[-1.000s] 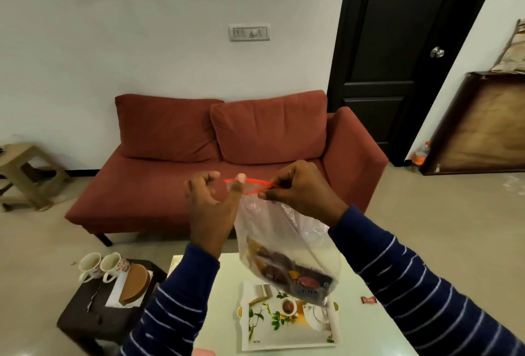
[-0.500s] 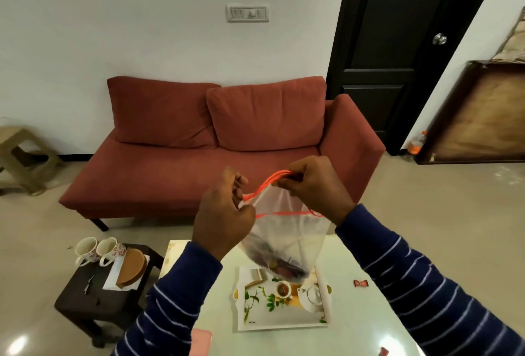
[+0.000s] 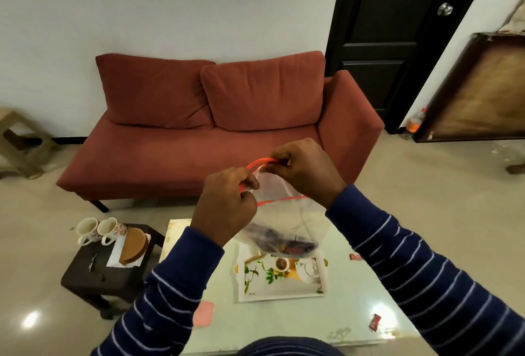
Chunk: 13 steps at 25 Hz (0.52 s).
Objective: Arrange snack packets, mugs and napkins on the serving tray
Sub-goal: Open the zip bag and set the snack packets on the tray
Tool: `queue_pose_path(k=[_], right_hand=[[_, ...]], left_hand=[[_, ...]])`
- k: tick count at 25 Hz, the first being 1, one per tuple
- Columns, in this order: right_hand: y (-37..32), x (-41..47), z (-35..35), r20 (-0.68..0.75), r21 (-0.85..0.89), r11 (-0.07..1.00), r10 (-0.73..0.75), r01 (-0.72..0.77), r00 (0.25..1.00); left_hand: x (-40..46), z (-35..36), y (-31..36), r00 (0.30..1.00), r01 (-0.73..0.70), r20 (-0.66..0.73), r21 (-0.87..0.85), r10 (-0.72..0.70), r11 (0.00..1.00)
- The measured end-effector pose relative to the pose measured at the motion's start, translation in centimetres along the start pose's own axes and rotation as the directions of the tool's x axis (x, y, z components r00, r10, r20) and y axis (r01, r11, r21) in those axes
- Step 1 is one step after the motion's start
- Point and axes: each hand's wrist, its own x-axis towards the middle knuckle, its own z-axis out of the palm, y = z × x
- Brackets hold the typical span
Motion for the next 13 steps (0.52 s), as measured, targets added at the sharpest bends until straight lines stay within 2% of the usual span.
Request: queue_pose_path(k=[5,8,10,11,13], right_hand=[[0.1,-0.6,0.7,0.016,-0.036,0.999,-0.004,0.005,1.0],[-0.1,-1.7,0.9,-0.116,-0.075,0.997,-0.031,0.022,0.993],[-0.4,-2.7,1.4,-0.187,0.035,0.995,-0.084,0.092,0.979],[-0.6,-3.1,1.8,-0.156,0.119,0.985,-0.106,0.125,0.982],[-0.9,-3.4,2.5,0.06,0.21,0.973,-0.111,0.096,0.992]], left_hand=[[0.2,0.9,0.2,0.996,0.078,-0.046,0.02,-0.077,0.997],[0.5,1.1,0.1,0.996,0.09,-0.014,0.066,-0.09,0.994],[0.4,1.3,0.1,0.996,0.093,0.001,0.085,-0.093,0.992],[0.3,1.4,0.2,0.995,0.1,0.005,0.093,-0.101,0.991],[-0.3,1.8,0.4,0.992,0.124,0.013,0.103,-0.126,0.987]])
